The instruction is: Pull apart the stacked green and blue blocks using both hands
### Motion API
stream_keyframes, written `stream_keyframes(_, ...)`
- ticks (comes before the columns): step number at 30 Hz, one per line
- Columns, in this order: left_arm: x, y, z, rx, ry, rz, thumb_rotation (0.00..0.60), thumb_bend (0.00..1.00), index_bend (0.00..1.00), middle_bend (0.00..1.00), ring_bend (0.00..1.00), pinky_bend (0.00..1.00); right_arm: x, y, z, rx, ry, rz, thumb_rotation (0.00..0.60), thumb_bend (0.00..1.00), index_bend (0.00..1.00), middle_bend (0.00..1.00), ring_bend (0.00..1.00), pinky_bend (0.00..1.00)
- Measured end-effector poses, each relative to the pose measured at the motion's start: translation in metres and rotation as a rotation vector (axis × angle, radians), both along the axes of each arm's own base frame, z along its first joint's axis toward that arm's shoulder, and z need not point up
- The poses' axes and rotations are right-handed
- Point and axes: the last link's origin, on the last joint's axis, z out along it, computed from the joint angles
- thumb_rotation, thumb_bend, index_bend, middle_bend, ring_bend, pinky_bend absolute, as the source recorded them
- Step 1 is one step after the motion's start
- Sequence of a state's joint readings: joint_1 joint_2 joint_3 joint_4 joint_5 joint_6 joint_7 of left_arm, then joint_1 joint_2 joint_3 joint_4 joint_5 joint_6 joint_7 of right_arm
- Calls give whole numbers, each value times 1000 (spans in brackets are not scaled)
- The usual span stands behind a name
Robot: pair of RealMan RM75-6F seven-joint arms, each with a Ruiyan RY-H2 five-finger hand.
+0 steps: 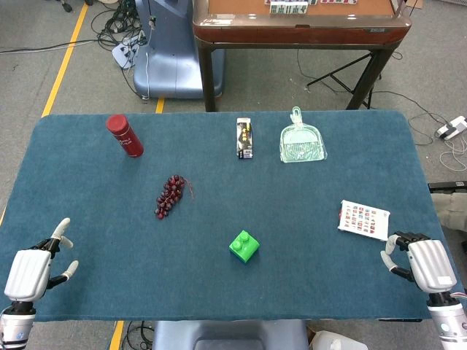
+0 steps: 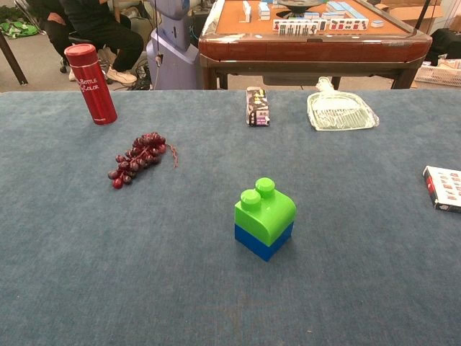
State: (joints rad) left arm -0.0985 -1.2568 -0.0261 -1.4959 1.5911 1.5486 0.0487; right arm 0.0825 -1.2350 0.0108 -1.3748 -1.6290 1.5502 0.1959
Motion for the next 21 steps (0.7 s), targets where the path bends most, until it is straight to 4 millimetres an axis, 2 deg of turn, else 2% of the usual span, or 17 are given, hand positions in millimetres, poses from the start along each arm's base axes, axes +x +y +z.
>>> stream_keyframes(4, -2, -2, -4, -10, 3, 7, 600, 274, 60, 438, 467, 646, 0, 0, -4, 5, -6, 4, 600, 317, 622, 562, 549, 577)
stream_keyframes(8, -4, -6, -4, -7, 4, 10, 600, 274, 60, 438, 467, 646, 5, -4, -5, 0, -25, 19, 600, 314, 611, 553, 502, 576)
stream_keyframes(10, -5, -7, -3, -1, 0, 13, 600, 274, 60, 438, 467, 645, 8, -6, -5, -1, -38, 26, 600, 309, 553, 533, 475, 576)
stream_keyframes(11, -6, -7, -2, 1, -4, 17, 600, 274, 60, 438, 467, 645, 12, -8, -5, -2, -49, 31, 600, 301, 480, 522, 480, 593)
stream_keyframes(13, -8, -8, -1, 4, -8, 25, 600, 274, 61, 438, 467, 646, 18, -12, -6, 2, -65, 38, 600, 268, 388, 542, 542, 658)
stream_keyframes(17, -11, -8, 0, 0, -5, 29, 600, 274, 60, 438, 467, 646, 39, -21, -10, 22, -99, 58, 600, 158, 257, 740, 763, 859)
stream_keyframes(21, -11, -8, -1, 0, -7, 27, 600, 274, 60, 438, 467, 645, 59, -28, -15, 44, -98, 80, 600, 38, 137, 832, 855, 937)
